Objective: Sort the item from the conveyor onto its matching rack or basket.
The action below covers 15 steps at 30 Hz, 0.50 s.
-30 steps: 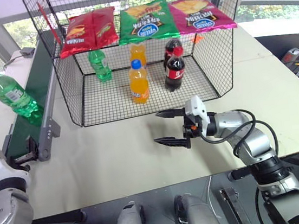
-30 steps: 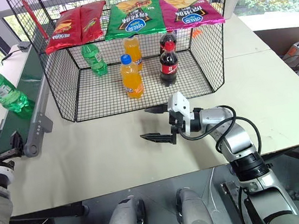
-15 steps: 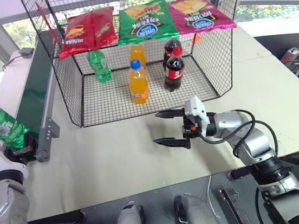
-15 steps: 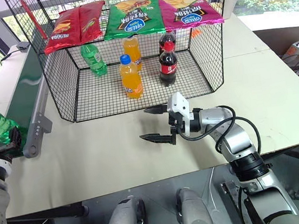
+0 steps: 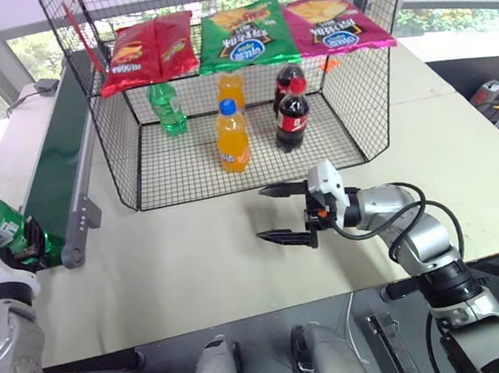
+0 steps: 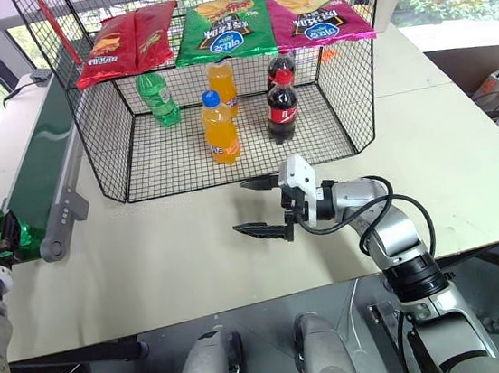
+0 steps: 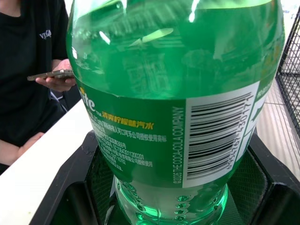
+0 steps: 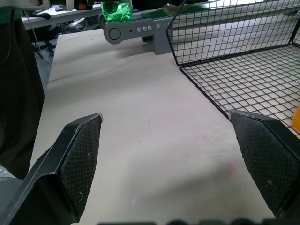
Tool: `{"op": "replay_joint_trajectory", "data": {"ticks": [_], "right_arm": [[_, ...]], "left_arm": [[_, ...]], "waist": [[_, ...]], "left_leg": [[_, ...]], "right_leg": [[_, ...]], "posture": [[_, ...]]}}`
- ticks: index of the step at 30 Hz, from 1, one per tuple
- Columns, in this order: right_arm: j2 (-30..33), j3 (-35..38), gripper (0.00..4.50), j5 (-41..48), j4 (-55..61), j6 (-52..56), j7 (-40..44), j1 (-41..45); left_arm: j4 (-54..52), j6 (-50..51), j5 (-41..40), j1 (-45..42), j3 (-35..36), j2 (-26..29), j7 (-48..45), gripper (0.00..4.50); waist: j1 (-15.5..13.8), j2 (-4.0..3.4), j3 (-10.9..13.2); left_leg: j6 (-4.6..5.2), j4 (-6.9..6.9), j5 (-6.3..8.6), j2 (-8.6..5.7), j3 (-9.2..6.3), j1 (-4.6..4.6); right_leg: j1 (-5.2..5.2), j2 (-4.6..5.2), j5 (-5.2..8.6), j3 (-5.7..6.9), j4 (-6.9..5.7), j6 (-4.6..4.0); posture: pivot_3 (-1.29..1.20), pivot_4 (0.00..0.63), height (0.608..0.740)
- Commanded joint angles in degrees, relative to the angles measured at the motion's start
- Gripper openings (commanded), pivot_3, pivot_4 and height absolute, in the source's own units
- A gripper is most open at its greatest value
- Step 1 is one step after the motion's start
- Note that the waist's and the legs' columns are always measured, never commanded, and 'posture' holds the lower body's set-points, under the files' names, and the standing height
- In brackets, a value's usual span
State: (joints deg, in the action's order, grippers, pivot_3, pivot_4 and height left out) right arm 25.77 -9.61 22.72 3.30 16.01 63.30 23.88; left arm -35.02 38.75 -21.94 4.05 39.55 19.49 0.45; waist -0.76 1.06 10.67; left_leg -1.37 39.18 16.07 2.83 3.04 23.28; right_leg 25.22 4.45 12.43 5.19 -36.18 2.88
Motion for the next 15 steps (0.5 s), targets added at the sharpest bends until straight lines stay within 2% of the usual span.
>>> {"op": "replay_joint_trajectory", "data": {"ticks": [1, 8, 15], "right_arm": [[0.08, 0.51, 4.5, 0.78, 2.41, -0.34, 0.22, 0.73], [-0.16, 1.56, 4.5, 3.11, 3.4, 1.23, 0.62, 1.21], [-0.97, 2.39, 4.5, 5.49, 5.27, 3.96, -0.94, 3.17]], "left_arm": [[-2.73, -1.25, -0.18, -1.14, 1.74, 0.33, 1.38, 2.71], [-6.08, -0.95, 0.78, -4.22, 3.91, 4.64, 3.48, 2.71], [-11.23, 3.97, -5.8, -5.79, 1.14, 10.24, -2.35, 2.71]], "waist": [[0.0, 0.0, 0.0], [0.07, 0.03, 0.0], [0.04, 0.03, 0.0]], "left_leg": [[0.0, 0.0, 0.0, 0.0, 0.0, 0.0], [0.0, 0.0, 0.0, 0.0, 0.0, 0.02], [0.0, 0.0, 0.0, 0.0, 0.0, 0.02]], "right_leg": [[0.0, 0.0, 0.0, 0.0, 0.0, 0.0], [0.01, 0.0, -0.07, 0.0, 0.01, 0.12], [0.01, 0.01, -0.08, 0.0, 0.02, 0.12]], "posture": [[0.0, 0.15, 0.74], [0.0, 0.15, 0.74], [0.0, 0.15, 0.74]]}}
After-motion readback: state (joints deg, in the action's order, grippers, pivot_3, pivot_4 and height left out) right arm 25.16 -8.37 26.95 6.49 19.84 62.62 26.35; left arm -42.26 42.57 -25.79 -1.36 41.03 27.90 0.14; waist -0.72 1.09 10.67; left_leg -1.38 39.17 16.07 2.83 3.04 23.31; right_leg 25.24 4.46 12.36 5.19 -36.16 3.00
